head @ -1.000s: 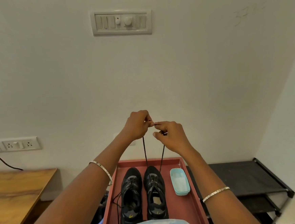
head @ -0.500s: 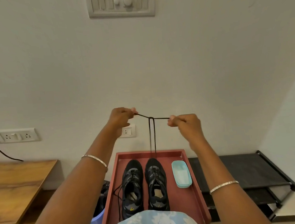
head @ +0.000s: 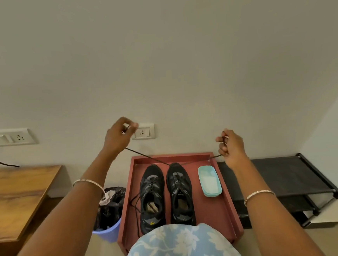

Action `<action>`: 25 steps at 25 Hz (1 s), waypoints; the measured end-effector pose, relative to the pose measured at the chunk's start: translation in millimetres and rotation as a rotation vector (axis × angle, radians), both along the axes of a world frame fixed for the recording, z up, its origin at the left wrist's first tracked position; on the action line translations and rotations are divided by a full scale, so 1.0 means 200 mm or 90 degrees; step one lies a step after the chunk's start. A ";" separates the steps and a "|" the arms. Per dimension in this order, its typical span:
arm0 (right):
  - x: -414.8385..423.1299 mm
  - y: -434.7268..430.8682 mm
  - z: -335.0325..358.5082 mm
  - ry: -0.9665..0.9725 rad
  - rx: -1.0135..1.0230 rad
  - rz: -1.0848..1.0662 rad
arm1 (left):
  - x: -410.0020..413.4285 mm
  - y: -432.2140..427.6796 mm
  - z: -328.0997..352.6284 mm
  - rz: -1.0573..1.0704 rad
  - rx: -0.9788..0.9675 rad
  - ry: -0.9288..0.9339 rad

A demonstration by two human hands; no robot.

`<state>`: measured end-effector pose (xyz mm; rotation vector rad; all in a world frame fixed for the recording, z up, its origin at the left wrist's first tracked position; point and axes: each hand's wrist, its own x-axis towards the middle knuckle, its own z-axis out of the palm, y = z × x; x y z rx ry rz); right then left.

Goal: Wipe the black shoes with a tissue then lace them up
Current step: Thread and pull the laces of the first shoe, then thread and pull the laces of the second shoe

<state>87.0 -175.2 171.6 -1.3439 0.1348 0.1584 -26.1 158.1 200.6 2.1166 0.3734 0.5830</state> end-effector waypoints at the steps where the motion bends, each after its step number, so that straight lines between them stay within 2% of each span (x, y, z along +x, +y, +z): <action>1: 0.02 0.05 0.03 -0.125 -0.266 0.084 | 0.04 0.01 0.02 -0.077 0.264 0.072; 2: 0.03 0.09 0.04 -0.254 -0.543 0.197 | 0.07 0.01 0.04 -0.139 0.475 0.130; 3: 0.03 0.13 0.04 -0.339 -0.790 0.324 | 0.10 0.03 0.04 -0.170 0.627 0.171; 4: 0.03 0.16 0.02 -0.374 -0.961 0.431 | 0.12 0.04 0.02 -0.184 0.734 0.197; 5: 0.04 0.18 -0.01 -0.371 -1.022 0.518 | 0.14 0.06 0.00 -0.196 0.793 0.217; 6: 0.04 0.16 -0.06 -0.334 -1.001 0.580 | 0.15 0.08 -0.04 -0.200 0.806 0.239; 8: 0.10 0.00 -0.21 -0.199 -0.884 0.602 | 0.14 0.15 -0.16 -0.187 0.731 0.300; 10: 0.15 -0.30 -0.39 -0.021 -0.789 0.493 | 0.04 0.29 -0.34 -0.126 0.651 0.411; 11: 0.15 -0.45 -0.49 0.055 -0.792 0.443 | -0.04 0.37 -0.45 -0.085 0.610 0.474; 14: 0.06 -0.67 -0.70 0.195 -0.772 0.388 | -0.24 0.49 -0.75 -0.002 0.373 0.556; 16: 0.07 -0.61 -0.72 0.204 -0.753 0.368 | -0.22 0.42 -0.84 -0.038 0.253 0.522; 17: 0.10 -0.55 -0.72 0.215 -0.745 0.395 | -0.17 0.35 -0.84 -0.052 0.252 0.503; 19: 0.15 -0.38 -0.67 0.252 -0.757 0.485 | -0.07 0.16 -0.82 -0.064 0.366 0.464; 21: 0.16 -0.20 -0.63 0.242 -0.882 0.512 | 0.03 -0.05 -0.81 -0.106 0.414 0.409; 23: 0.09 -0.01 -0.63 0.118 -1.012 0.415 | 0.11 -0.25 -0.85 -0.194 0.373 0.375; 24: 0.03 0.08 -0.65 0.046 -0.974 0.343 | 0.13 -0.34 -0.90 -0.226 0.353 0.370; 25: -0.04 0.17 -0.70 -0.011 -0.876 0.302 | 0.14 -0.42 -0.95 -0.237 0.331 0.375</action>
